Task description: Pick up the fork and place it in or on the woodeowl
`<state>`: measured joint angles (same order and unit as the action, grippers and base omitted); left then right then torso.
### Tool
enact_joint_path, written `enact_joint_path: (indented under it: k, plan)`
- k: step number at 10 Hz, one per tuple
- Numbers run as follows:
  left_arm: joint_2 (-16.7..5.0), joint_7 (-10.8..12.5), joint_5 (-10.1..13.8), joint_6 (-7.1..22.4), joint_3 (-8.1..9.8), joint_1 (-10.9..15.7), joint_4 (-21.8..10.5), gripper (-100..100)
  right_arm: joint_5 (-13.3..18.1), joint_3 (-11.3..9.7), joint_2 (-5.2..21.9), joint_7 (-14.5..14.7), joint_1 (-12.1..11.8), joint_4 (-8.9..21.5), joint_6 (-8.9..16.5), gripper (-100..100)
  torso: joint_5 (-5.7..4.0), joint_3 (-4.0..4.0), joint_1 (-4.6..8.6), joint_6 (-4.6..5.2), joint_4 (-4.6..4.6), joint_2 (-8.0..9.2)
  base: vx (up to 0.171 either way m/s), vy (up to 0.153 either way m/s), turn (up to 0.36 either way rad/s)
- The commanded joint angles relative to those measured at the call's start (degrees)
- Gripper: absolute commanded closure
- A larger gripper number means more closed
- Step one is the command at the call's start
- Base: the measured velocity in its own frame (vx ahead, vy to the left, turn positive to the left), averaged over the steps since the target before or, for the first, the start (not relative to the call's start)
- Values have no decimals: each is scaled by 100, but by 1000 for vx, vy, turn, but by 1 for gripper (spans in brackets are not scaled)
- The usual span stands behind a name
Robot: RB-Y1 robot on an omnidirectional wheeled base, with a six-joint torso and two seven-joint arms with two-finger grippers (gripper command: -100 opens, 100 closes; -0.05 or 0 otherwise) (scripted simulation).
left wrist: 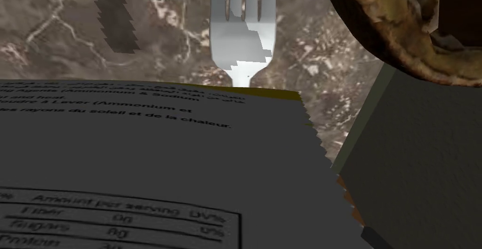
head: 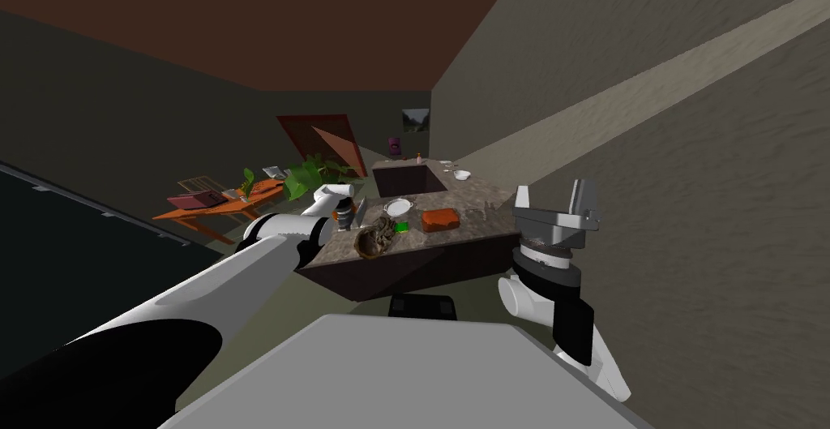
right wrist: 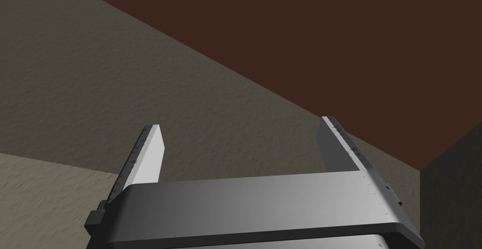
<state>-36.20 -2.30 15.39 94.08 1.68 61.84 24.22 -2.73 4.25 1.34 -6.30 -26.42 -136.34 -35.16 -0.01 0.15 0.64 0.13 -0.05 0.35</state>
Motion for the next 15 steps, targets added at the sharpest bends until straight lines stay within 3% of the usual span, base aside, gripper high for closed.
enact_joint_path:
  k: [1,7,9,11,12,13,15]
  plan:
    - [-33,33,-4,218,-2,58,157,100,0,0,0,0,0,0,0,0,0,0,0,0,0,0,-18,-64,-32]
    - [-127,107,-37,799,-7,415,402,100,0,0,0,0,0,0,0,0,-17,19,44,13,16,23,-14,-98,-30]
    - [-127,107,-37,799,-7,415,402,100,0,0,0,0,0,0,0,0,-17,19,42,10,16,22,-2,-52,-2]
    - [-143,135,-7,1022,49,506,524,100,0,0,0,0,0,0,0,0,-14,23,18,3,19,26,0,-48,-3]
    - [-147,119,-19,952,30,487,492,100,0,0,0,0,0,0,0,0,-17,24,29,4,20,26,4,-33,1]
    - [-146,119,-17,973,33,498,494,-100,0,0,0,0,0,0,0,0,-14,23,19,1,18,26,0,-6,-2]
    - [-145,119,-17,972,33,497,494,-100,0,0,0,0,0,0,0,0,-10,23,4,0,19,27,0,0,0]
